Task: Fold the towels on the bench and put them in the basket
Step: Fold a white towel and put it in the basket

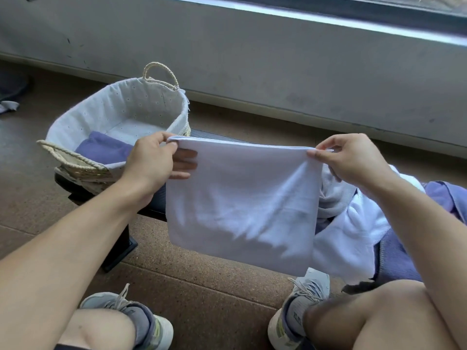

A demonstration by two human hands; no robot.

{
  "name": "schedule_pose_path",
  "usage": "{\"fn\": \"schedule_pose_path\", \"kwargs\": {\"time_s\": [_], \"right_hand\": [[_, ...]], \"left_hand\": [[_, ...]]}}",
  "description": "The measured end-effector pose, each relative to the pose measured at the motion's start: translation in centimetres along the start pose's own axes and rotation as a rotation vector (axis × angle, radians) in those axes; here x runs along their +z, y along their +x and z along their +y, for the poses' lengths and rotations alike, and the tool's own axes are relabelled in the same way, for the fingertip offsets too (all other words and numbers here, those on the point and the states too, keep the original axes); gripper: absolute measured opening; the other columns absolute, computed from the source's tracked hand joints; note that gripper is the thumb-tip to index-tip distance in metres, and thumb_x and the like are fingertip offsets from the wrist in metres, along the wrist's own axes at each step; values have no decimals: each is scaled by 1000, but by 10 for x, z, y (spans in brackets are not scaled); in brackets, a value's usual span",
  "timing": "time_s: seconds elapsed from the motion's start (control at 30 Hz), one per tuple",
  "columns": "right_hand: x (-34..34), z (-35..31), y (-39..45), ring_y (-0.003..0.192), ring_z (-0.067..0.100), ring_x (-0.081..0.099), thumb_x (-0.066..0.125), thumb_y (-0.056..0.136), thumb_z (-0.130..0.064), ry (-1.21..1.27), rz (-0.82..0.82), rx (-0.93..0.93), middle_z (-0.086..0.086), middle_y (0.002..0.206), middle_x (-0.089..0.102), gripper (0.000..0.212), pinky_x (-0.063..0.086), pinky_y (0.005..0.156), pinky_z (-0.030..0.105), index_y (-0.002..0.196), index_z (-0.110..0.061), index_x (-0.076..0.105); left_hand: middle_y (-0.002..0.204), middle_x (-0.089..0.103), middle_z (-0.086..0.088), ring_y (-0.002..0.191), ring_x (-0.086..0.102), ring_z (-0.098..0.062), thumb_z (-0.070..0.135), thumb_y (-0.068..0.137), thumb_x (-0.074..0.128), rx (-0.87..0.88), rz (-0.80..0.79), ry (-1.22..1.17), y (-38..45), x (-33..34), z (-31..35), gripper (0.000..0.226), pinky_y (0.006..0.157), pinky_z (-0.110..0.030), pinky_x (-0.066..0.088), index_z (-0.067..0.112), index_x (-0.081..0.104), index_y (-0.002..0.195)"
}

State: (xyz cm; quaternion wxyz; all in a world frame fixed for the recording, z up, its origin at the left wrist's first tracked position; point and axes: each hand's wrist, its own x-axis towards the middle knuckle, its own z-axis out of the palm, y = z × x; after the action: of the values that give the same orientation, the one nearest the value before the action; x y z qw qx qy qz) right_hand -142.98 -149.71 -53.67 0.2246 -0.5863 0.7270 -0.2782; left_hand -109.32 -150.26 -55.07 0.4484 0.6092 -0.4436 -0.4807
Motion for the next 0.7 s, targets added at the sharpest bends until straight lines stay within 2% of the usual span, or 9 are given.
{"fn": "schedule_pose_path", "kwargs": {"time_s": [0.07,0.17,0.27,0.37,0.43,0.5,0.57,0.63,0.7], "right_hand": [[5,-5,-1,46,18,65,76,90,-35,199,23,29,2,55,68,20,35,38,17,88,-16,70],[9,-14,-2,66,25,76,71,95,-28,413,63,35,4,78,78,17,38,39,21,91,-16,60],[13,-17,-1,80,20,77,70,96,-27,480,99,-28,5,90,78,16,51,47,29,87,-23,57],[19,-13,6,87,20,73,69,95,-35,422,136,-63,5,93,76,17,58,61,38,84,-30,58],[22,-10,10,82,18,66,66,96,-41,293,170,-69,-3,91,73,15,55,72,40,89,-30,58],[24,-9,10,79,15,59,60,100,-39,184,184,-78,-7,90,68,13,46,72,34,95,-28,56],[24,-11,8,78,14,56,55,102,-37,125,174,-80,-5,92,67,12,40,66,29,98,-26,54],[21,-14,4,81,16,57,54,102,-37,73,142,-77,-3,95,68,12,39,67,30,98,-26,54],[15,-18,0,90,17,61,57,100,-40,-8,83,-74,-5,98,69,14,38,72,31,96,-27,55]], "left_hand": [[97,74,-12,77,74,-23,5,108,36,47,6,-48,4,2,-2,29,72,-37,62,19,54,90],[104,74,-6,95,72,-22,2,105,41,89,-4,-127,10,4,-1,27,89,-35,56,22,58,97],[110,72,2,106,67,-17,-2,100,47,88,-36,-172,13,5,0,30,91,-33,49,25,59,108],[109,70,7,100,65,-6,-8,97,49,76,-100,-177,14,8,-4,38,84,-28,45,24,55,118],[116,69,8,108,64,-1,-11,96,47,56,-144,-166,15,10,-6,44,85,-25,45,23,52,124],[120,68,9,116,61,0,-14,95,45,46,-170,-145,15,11,-6,47,87,-28,43,24,51,124],[116,69,9,110,62,-2,-12,95,47,38,-165,-135,15,11,-6,46,88,-31,41,23,52,123],[107,70,9,95,63,-6,-2,96,56,19,-141,-117,15,11,-6,37,85,-32,43,23,55,124],[101,68,6,94,63,-12,19,97,64,-28,-99,-65,13,8,-6,18,87,-35,48,22,61,114]]}}
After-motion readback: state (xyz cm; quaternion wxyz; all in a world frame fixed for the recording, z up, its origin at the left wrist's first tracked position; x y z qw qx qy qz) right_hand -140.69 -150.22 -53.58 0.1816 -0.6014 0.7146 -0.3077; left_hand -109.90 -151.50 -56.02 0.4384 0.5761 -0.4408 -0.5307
